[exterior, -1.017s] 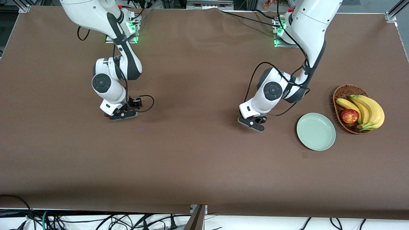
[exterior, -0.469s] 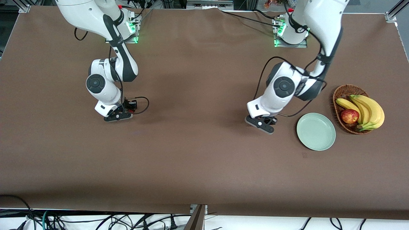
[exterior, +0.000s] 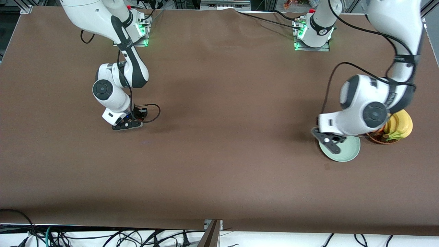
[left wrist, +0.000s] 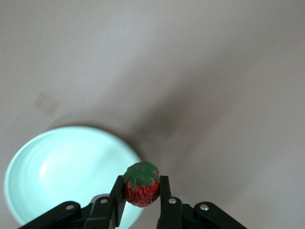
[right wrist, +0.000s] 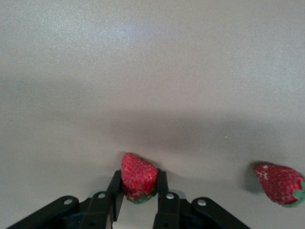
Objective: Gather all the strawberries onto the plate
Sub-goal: 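Drop the strawberry on the plate while the right gripper grasps another, then release the second strawberry mid-table while the left gripper leaves the plate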
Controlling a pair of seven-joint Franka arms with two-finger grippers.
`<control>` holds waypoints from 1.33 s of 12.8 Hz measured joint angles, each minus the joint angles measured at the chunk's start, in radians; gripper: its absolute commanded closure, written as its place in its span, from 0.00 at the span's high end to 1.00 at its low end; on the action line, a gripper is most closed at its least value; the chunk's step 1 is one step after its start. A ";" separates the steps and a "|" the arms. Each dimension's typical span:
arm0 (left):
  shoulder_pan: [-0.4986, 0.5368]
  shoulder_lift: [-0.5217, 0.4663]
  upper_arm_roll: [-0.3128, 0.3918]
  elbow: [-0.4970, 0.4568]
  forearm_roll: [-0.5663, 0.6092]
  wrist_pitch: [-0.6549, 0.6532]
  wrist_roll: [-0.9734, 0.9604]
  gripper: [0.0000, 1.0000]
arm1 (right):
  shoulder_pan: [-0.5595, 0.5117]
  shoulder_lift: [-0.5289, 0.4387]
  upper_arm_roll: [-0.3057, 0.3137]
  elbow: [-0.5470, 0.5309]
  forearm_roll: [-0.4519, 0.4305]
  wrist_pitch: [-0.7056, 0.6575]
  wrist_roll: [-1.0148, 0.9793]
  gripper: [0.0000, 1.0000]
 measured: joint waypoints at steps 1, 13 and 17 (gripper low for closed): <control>0.056 0.028 0.000 0.000 0.000 0.020 0.098 0.00 | 0.001 0.000 0.002 0.003 0.003 0.002 0.000 0.11; 0.178 0.125 -0.021 0.091 0.000 0.097 0.397 1.00 | 0.089 0.270 0.291 0.599 0.198 -0.095 0.539 0.13; 0.174 0.060 -0.069 0.185 -0.006 -0.167 0.218 1.00 | 0.227 0.457 0.306 0.864 0.199 -0.056 0.879 0.14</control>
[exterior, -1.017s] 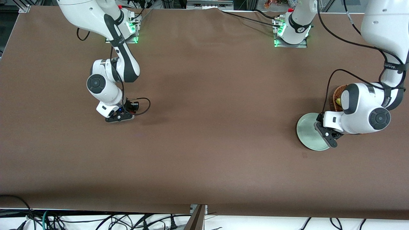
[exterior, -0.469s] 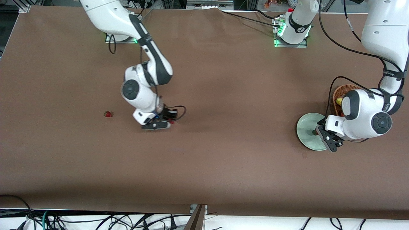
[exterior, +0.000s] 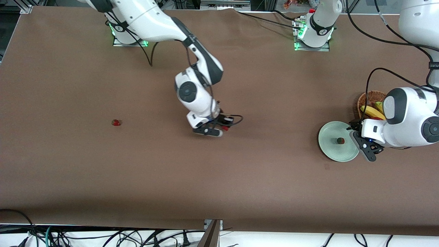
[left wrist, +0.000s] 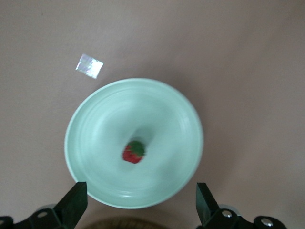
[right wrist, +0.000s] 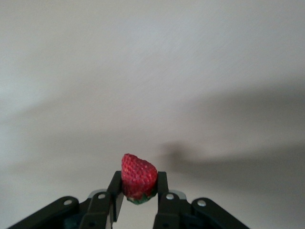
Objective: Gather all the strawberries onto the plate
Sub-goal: 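Release the second strawberry mid-table while the left gripper leaves the plate, then grasp the second strawberry with the left gripper while the right gripper reaches another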
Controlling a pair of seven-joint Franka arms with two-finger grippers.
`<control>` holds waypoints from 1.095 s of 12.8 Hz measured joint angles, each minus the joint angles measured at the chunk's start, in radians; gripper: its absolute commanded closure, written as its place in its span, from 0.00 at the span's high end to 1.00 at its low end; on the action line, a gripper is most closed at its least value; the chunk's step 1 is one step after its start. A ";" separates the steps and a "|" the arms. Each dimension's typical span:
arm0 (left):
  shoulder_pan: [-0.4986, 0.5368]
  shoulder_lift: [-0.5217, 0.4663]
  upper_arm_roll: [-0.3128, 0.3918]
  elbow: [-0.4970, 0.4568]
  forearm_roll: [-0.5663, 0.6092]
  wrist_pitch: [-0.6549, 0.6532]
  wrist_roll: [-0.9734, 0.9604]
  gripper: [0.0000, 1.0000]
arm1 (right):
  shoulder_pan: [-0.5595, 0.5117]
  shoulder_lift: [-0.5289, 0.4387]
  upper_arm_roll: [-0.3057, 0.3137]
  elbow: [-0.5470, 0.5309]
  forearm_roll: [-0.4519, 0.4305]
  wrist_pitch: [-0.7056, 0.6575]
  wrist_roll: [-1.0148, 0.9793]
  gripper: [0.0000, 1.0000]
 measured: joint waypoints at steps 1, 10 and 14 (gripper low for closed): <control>-0.002 -0.005 -0.035 0.028 -0.003 -0.054 -0.084 1.00 | 0.034 0.046 0.002 0.044 0.002 0.063 0.076 0.16; -0.016 -0.005 -0.231 0.057 -0.008 -0.122 -0.532 1.00 | 0.069 0.198 0.090 0.184 0.005 0.332 0.368 0.78; -0.015 -0.005 -0.231 0.057 -0.068 -0.121 -0.536 1.00 | -0.027 0.140 0.082 0.215 -0.053 0.050 0.322 0.86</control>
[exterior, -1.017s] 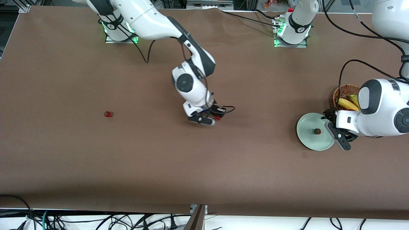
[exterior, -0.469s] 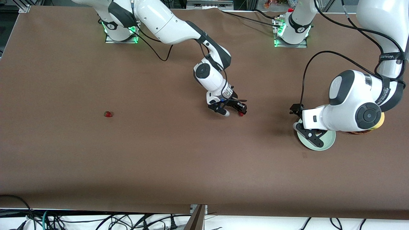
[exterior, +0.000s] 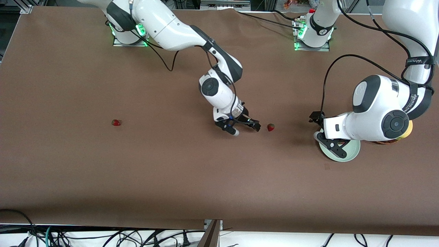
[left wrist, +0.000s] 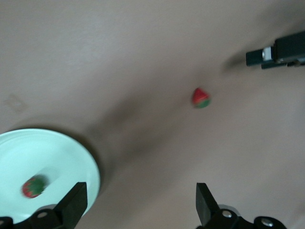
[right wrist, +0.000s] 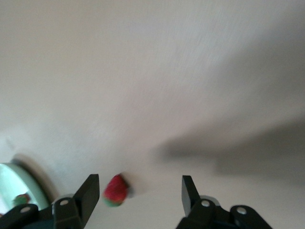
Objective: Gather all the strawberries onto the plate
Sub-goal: 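Grasp the second strawberry with the left gripper while the right gripper reaches another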
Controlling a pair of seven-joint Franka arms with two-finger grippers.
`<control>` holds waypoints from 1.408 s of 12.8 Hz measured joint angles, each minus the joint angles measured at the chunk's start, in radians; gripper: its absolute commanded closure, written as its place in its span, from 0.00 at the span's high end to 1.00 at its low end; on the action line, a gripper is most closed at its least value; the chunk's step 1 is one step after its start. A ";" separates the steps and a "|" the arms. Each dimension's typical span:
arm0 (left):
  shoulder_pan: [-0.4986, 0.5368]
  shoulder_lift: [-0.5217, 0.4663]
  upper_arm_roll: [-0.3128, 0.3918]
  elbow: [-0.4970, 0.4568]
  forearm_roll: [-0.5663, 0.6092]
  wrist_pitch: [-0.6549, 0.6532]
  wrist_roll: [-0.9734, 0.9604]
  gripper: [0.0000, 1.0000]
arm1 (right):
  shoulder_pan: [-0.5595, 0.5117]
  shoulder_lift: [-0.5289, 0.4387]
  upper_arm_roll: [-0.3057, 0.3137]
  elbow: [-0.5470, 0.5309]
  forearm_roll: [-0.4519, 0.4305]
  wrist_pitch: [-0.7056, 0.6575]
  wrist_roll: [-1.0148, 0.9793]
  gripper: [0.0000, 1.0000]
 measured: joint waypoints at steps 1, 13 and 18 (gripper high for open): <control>0.000 0.001 0.000 0.000 -0.031 0.005 -0.008 1.00 | -0.034 -0.024 -0.002 0.000 -0.021 -0.084 -0.039 1.00; -0.099 0.064 -0.047 -0.444 0.099 0.821 -0.129 1.00 | -0.199 -0.263 -0.263 -0.076 -0.128 -0.714 -0.683 1.00; -0.100 0.142 -0.044 -0.469 0.116 0.921 -0.127 0.24 | -0.208 -0.390 -0.426 -0.335 -0.128 -0.685 -1.080 1.00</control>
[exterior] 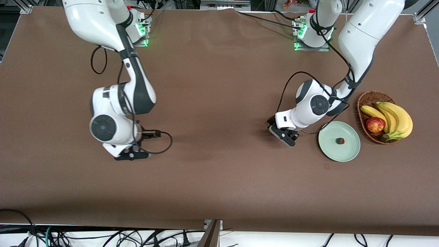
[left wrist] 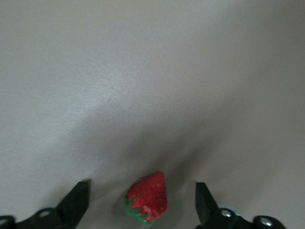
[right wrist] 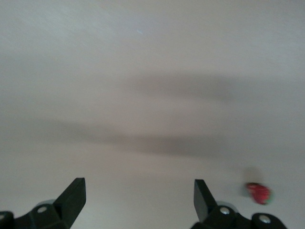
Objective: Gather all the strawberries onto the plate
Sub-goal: 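Grasp the second strawberry with the left gripper while the right gripper reaches another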
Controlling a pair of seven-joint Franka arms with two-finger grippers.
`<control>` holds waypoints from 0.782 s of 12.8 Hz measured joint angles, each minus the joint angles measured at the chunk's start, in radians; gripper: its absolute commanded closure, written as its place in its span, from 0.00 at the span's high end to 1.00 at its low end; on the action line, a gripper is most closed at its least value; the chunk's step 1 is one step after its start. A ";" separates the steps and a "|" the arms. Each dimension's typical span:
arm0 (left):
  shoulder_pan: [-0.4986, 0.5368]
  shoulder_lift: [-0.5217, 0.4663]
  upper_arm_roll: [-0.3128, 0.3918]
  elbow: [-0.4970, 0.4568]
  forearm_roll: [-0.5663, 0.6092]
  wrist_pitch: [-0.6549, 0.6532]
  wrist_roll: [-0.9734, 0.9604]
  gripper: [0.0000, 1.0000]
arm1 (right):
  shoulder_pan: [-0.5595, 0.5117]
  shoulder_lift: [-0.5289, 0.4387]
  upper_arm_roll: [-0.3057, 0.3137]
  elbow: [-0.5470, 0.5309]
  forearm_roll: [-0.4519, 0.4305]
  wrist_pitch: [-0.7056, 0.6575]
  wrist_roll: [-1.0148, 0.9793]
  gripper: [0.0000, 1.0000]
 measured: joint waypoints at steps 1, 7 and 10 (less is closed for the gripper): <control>0.000 0.000 0.000 0.000 0.001 0.004 0.000 0.06 | 0.000 -0.043 -0.025 -0.083 0.000 0.039 -0.067 1.00; 0.003 -0.016 0.000 0.009 0.001 0.003 0.000 0.00 | -0.002 -0.125 -0.114 -0.550 0.000 0.478 -0.341 1.00; 0.017 -0.077 0.001 0.028 0.001 -0.092 0.000 0.00 | -0.003 -0.126 -0.114 -0.618 0.000 0.519 -0.346 0.98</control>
